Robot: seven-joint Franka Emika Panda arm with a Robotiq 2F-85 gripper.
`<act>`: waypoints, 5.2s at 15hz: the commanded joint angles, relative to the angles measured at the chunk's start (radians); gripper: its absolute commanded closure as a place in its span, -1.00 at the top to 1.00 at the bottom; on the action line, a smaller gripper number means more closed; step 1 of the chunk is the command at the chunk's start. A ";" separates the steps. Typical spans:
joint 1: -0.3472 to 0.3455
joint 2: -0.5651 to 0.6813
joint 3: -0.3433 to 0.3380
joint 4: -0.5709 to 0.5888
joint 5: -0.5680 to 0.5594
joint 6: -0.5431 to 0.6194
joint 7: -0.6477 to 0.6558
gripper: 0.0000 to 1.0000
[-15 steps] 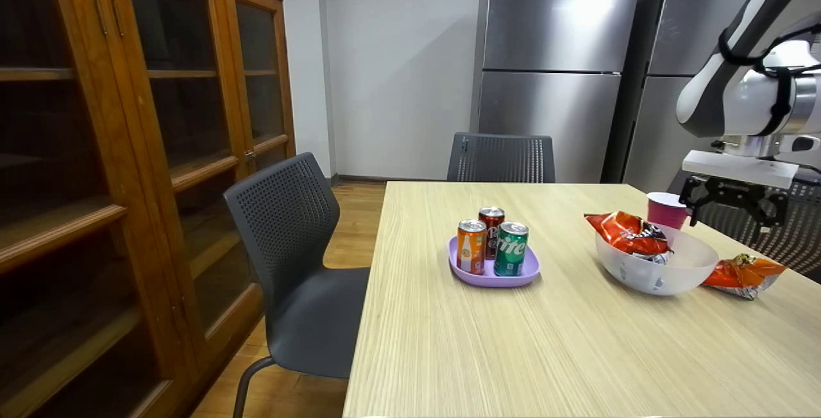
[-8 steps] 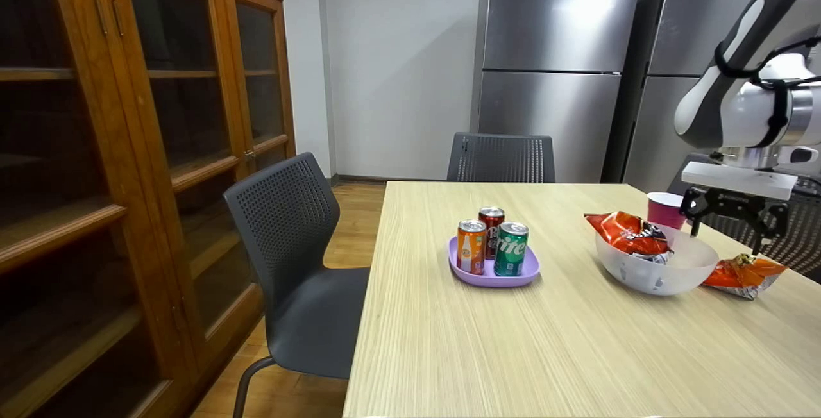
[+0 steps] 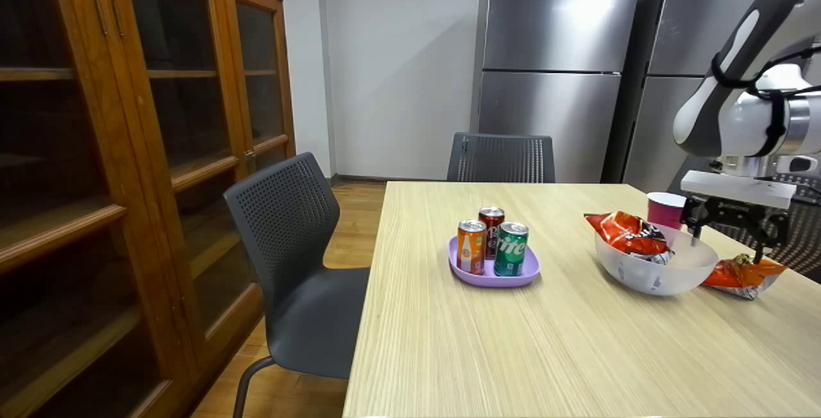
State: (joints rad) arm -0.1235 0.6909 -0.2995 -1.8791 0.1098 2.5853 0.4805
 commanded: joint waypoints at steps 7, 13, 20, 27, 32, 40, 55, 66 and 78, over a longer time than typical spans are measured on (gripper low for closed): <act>-0.002 0.048 -0.002 0.070 0.020 -0.038 0.047 1.00; -0.003 0.070 -0.002 0.097 0.030 -0.043 0.054 0.45; -0.002 0.064 -0.007 0.095 0.030 -0.038 0.060 -0.64; 0.009 0.033 -0.027 0.055 0.017 -0.020 0.058 -1.00; 0.011 -0.035 -0.042 -0.014 0.011 0.002 0.044 -1.00; 0.050 -0.230 -0.071 -0.189 -0.014 0.068 0.060 -1.00; 0.160 -0.443 -0.053 -0.367 -0.153 0.136 0.178 -1.00; 0.157 -0.403 0.027 -0.374 -0.158 0.111 0.148 -1.00; 0.158 -0.296 0.040 -0.333 -0.143 0.083 0.128 -1.00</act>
State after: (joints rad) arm 0.0385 0.3743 -0.2676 -2.2428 -0.0352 2.7032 0.6217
